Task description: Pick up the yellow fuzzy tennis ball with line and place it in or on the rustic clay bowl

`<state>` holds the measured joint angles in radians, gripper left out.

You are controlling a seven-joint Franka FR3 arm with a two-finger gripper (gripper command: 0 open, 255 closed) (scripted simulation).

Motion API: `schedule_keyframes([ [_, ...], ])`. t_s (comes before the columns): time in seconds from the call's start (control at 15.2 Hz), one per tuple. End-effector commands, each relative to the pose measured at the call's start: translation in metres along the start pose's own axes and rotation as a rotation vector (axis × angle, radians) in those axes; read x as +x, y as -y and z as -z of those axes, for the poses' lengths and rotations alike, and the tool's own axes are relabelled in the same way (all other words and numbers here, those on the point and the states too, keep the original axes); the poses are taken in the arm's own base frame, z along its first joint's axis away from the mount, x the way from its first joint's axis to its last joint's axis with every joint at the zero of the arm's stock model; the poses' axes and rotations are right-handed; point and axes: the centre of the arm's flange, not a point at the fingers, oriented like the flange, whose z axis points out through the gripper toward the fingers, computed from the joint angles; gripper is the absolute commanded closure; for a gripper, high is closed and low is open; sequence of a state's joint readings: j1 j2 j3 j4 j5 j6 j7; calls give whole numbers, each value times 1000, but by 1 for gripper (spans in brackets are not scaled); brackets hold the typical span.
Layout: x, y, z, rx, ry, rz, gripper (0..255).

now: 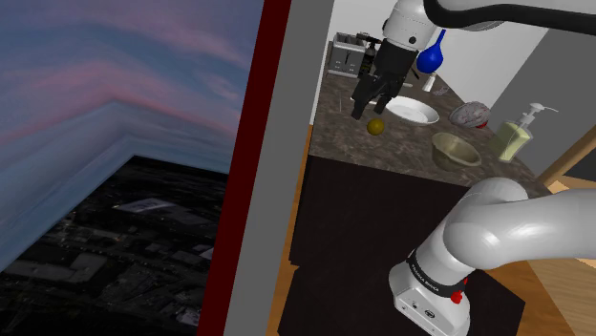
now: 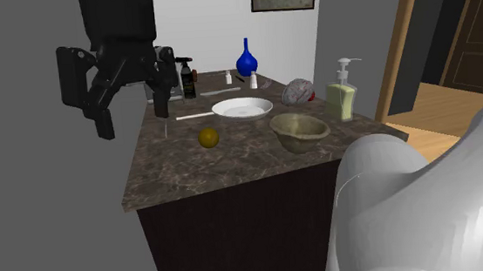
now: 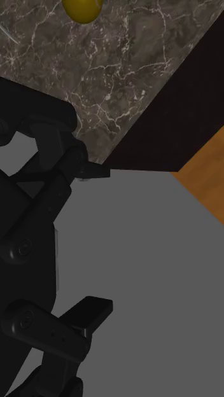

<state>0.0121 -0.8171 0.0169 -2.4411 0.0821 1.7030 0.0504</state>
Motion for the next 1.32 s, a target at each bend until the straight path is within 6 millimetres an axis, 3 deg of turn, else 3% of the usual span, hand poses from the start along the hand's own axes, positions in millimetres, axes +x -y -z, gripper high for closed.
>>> schedule_keyframes([
  [0.0, 0, 0, 0, 0, 0, 0, 0],
  [1.25, 76, -208, -95, -61, -33, -127, 0],
])
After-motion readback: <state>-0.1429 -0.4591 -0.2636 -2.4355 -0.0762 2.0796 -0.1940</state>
